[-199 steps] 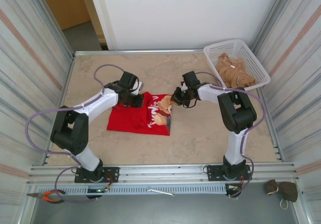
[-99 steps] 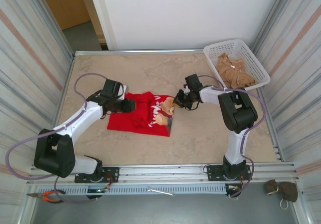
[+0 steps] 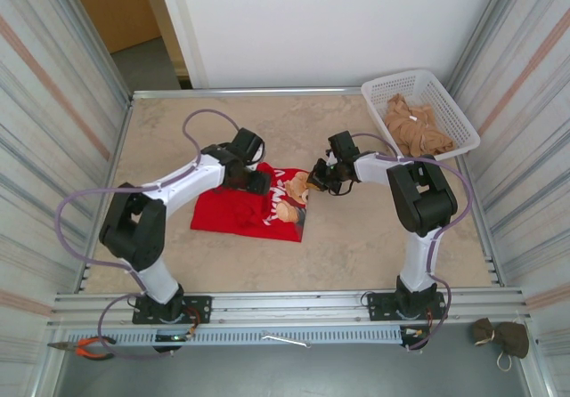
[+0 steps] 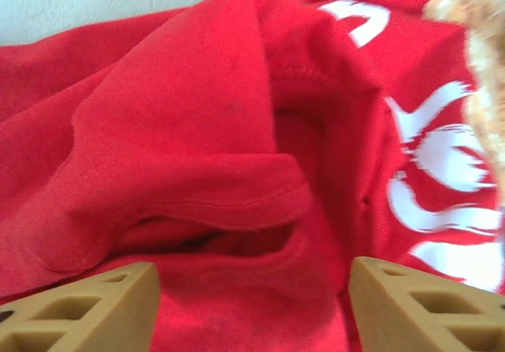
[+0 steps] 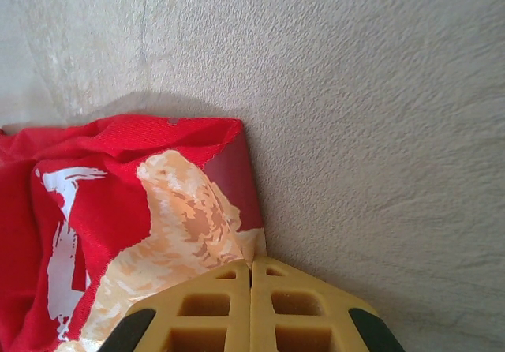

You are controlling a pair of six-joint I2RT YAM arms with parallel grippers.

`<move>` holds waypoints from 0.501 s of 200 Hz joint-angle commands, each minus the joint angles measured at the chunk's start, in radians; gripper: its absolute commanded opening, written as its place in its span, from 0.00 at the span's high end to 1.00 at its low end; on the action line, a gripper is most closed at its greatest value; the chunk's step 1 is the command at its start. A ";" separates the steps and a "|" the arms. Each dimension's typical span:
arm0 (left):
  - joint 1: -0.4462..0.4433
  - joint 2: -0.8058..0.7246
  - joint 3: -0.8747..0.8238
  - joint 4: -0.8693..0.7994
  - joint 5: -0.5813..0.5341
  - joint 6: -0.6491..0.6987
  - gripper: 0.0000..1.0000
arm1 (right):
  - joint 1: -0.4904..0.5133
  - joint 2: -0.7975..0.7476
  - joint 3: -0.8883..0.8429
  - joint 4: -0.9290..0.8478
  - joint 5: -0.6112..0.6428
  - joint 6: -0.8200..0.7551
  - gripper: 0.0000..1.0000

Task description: Fold the inside-out t-shirt

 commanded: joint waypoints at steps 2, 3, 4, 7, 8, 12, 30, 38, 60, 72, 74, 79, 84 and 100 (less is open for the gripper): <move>-0.002 0.021 0.023 -0.042 -0.058 0.021 0.53 | 0.011 -0.013 0.000 0.000 -0.002 0.010 1.00; -0.001 0.021 0.022 -0.041 -0.057 0.021 0.55 | 0.012 -0.013 0.000 0.000 -0.002 0.010 1.00; -0.002 0.021 0.020 -0.039 -0.058 0.021 0.57 | 0.011 -0.013 0.000 0.000 -0.003 0.011 1.00; -0.001 0.022 0.018 -0.034 -0.058 0.021 0.64 | 0.011 -0.014 0.000 0.000 -0.003 0.010 1.00; -0.001 0.022 0.017 -0.033 -0.057 0.022 0.67 | 0.012 -0.013 0.000 0.000 -0.003 0.010 1.00; -0.002 0.022 0.013 -0.028 -0.053 0.025 0.76 | 0.011 -0.013 0.000 0.001 -0.003 0.009 1.00; 0.001 -0.001 -0.003 -0.021 -0.073 0.023 1.00 | 0.009 -0.019 0.000 -0.003 0.003 0.010 1.00; 0.009 -0.030 -0.023 -0.017 -0.078 0.010 1.00 | 0.009 -0.020 -0.001 -0.004 0.008 0.010 1.00; 0.067 -0.171 -0.126 0.000 -0.062 -0.050 1.00 | 0.001 -0.028 -0.013 -0.004 0.020 0.017 1.00; 0.121 -0.260 -0.211 0.020 -0.023 -0.094 1.00 | -0.006 -0.037 -0.024 -0.002 0.030 0.021 1.00; 0.130 -0.277 -0.228 0.024 -0.015 -0.101 1.00 | -0.005 -0.039 -0.027 0.000 0.033 0.021 1.00; 0.155 -0.315 -0.265 0.030 0.004 -0.126 1.00 | -0.008 -0.044 -0.033 0.002 0.037 0.023 1.00; 0.175 -0.351 -0.309 0.039 0.027 -0.148 1.00 | -0.009 -0.049 -0.038 0.003 0.043 0.025 1.00; 0.259 -0.458 -0.443 0.071 0.075 -0.220 1.00 | -0.011 -0.059 -0.047 0.006 0.054 0.026 1.00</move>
